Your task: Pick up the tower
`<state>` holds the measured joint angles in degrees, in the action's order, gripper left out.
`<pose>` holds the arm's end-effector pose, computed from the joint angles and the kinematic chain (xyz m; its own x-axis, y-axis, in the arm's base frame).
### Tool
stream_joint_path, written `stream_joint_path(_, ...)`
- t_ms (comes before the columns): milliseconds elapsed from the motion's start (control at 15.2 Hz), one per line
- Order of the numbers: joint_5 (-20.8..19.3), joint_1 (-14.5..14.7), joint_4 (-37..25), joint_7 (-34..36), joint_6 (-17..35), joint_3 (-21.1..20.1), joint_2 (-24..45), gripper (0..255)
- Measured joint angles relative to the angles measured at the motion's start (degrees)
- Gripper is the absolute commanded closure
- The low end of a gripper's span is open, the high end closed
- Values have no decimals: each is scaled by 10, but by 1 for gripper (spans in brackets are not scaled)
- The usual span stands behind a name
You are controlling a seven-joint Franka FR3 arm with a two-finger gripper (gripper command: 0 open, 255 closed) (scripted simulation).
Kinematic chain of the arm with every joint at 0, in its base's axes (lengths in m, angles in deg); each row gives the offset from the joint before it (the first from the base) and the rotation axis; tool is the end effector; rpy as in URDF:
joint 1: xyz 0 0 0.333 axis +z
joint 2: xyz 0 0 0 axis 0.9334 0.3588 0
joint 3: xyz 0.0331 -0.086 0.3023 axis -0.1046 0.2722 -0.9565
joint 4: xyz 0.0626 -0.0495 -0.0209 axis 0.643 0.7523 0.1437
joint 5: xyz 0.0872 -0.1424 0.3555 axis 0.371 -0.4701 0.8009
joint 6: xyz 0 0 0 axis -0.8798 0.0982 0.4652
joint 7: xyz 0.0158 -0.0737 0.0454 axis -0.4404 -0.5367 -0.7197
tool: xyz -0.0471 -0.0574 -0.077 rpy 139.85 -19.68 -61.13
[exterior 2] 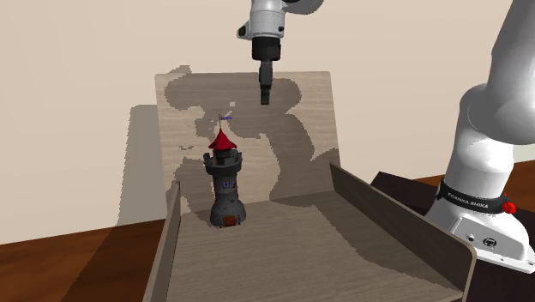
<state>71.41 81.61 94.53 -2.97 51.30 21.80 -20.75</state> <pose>0.5006 0.1952 0.4810 0.7690 0.6381 0.0383 0.6387 -0.7643 -0.0893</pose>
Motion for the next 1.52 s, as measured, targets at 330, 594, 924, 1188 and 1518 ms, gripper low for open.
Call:
stream_joint_path(330, 18, 23, -78, -44, 8, -21, 72, 0)
stream_joint_path(594, 25, 33, -117, -69, 17, -34, 113, 0)
stream_joint_path(924, 27, 35, -93, -76, 50, -35, 122, 0)
stream_joint_path(1188, 27, 35, -86, -77, 61, -35, 127, 255)
stream_joint_path(1518, 27, 35, -86, -77, 63, -35, 127, 255)
